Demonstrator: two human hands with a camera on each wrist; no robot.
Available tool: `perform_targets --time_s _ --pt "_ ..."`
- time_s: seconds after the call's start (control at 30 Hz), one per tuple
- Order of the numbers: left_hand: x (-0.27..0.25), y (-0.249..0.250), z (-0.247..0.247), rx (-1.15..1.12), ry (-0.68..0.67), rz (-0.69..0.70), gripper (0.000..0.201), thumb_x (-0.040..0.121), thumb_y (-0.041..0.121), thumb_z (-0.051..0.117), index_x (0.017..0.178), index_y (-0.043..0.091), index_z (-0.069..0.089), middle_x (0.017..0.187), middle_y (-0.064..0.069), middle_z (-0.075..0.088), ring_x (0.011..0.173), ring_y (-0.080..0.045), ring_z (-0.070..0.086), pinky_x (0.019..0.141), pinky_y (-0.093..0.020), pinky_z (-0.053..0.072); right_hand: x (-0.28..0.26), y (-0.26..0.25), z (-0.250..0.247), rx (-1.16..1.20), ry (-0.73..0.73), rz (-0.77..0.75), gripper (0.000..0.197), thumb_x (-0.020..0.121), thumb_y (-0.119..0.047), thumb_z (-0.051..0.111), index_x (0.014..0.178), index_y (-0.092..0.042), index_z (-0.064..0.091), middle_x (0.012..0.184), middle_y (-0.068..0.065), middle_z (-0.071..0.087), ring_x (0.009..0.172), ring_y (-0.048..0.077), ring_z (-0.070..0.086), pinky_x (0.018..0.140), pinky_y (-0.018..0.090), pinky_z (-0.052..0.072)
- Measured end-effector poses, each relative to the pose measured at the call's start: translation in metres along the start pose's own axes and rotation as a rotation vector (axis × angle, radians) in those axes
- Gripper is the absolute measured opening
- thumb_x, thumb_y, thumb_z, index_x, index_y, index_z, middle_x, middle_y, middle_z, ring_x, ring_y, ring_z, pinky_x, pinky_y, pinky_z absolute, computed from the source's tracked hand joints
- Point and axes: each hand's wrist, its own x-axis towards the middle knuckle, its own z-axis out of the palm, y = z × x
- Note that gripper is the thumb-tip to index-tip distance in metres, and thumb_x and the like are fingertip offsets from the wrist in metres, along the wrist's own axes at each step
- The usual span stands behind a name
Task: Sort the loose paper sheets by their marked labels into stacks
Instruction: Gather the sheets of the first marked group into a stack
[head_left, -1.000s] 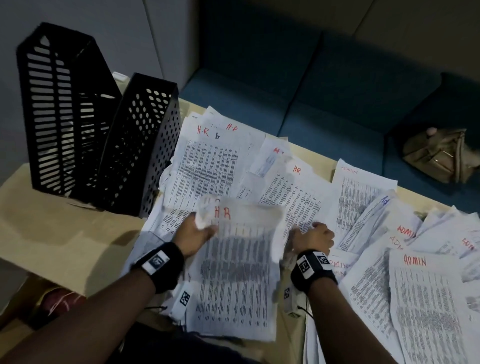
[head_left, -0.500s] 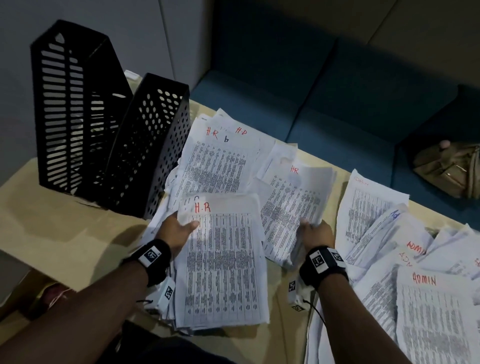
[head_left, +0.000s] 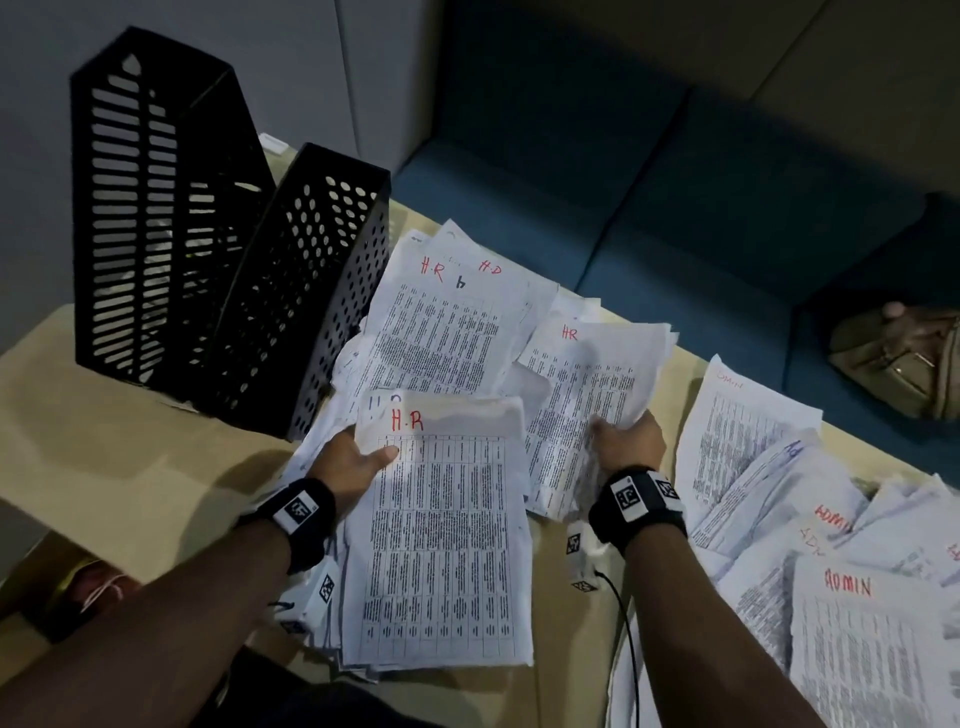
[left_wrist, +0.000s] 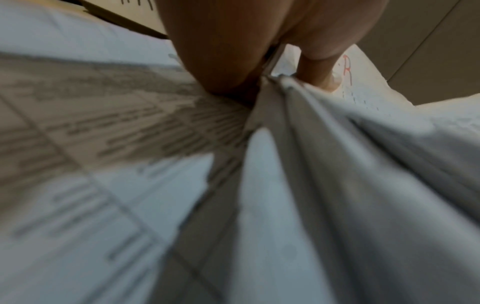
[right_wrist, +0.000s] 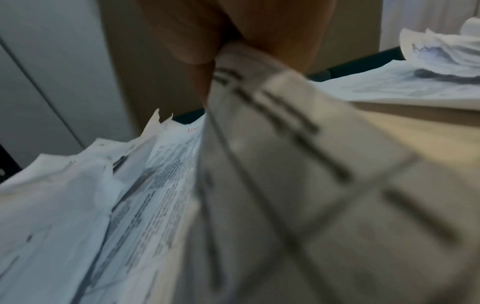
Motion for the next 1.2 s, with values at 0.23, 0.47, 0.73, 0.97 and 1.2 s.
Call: perform_targets --time_s 0.23,0.47,0.73,0.97,1.2 --pt "-0.005 0.005 0.002 0.002 0.019 0.015 0.035 0.090 0.023 0.065 0.123 0.018 0.059 0.111 0.002 0.068 0.104 -0.023 0.062 0.094 -0.036 0.045 -0.010 -0.013 -0.045 0.057 0.121 -0.019 0.039 0.085 -0.029 0.068 0.111 0.000 0.061 0.109 0.020 0.067 0.099 0.035 0.065 0.086 0.039 0.054" --pt "-0.013 0.013 0.003 -0.092 0.025 0.021 0.040 0.090 0.026 0.065 0.126 0.012 0.058 0.114 -0.006 0.069 0.105 -0.024 0.063 0.090 -0.032 0.046 -0.049 -0.039 -0.115 0.395 0.116 -0.368 0.019 0.085 -0.017 0.069 0.097 -0.003 0.065 0.075 0.006 0.064 0.053 -0.002 0.059 0.044 0.007 0.043" --pt "-0.040 0.038 0.035 -0.160 -0.052 -0.033 0.032 0.091 0.041 0.060 0.104 0.012 0.059 0.106 -0.003 0.063 0.120 -0.032 0.053 0.097 -0.040 0.041 -0.087 0.049 -0.030 0.249 -0.363 0.028 0.019 0.083 -0.029 0.071 0.098 -0.021 0.062 0.090 0.000 0.067 0.087 0.024 0.062 0.083 0.038 0.051" --pt "-0.057 0.045 0.048 -0.173 -0.178 0.181 0.069 0.088 0.062 0.043 0.141 0.018 0.041 0.141 0.000 0.046 0.132 -0.022 0.042 0.104 -0.034 0.029 -0.102 0.075 0.006 -0.160 -0.373 -0.024 0.033 0.074 -0.034 0.078 0.088 -0.009 0.061 0.081 0.006 0.067 0.075 0.023 0.064 0.068 0.030 0.052" --pt "-0.044 0.045 0.052 -0.044 -0.164 0.152 0.037 0.091 0.019 0.061 0.128 0.020 0.054 0.128 -0.003 0.061 0.119 -0.025 0.057 0.103 -0.045 0.044 -0.075 0.056 -0.014 -0.001 -0.302 -0.164 0.049 0.073 -0.035 0.080 0.107 -0.013 0.052 0.093 0.003 0.064 0.081 0.018 0.061 0.074 0.032 0.053"
